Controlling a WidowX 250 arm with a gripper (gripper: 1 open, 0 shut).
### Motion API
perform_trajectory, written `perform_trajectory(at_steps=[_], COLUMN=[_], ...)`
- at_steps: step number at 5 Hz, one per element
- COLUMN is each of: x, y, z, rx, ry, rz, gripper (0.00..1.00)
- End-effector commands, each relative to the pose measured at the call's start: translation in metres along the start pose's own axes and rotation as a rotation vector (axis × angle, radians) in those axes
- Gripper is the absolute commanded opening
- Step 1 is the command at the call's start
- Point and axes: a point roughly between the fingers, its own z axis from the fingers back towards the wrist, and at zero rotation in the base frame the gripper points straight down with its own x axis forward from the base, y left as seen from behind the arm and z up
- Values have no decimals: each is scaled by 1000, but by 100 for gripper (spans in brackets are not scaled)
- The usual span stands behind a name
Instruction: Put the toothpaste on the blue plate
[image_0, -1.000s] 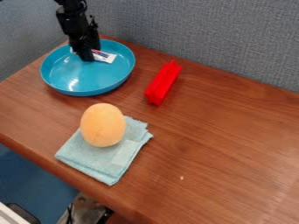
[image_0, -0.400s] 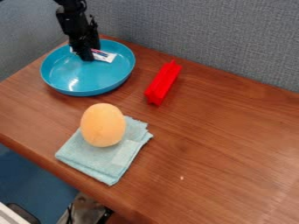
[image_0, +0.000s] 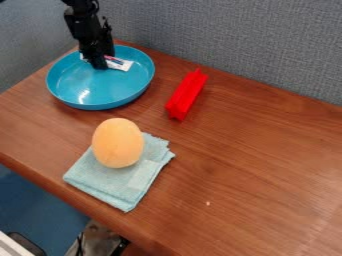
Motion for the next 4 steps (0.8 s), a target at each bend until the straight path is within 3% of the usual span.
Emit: perform_trajectory(at_steps=[1,4], x=[-13,-26], y=[11,10], z=[-34,-38], rx=[67,65], ry=[28,39], rz=[-18,-43], gripper=[0,0])
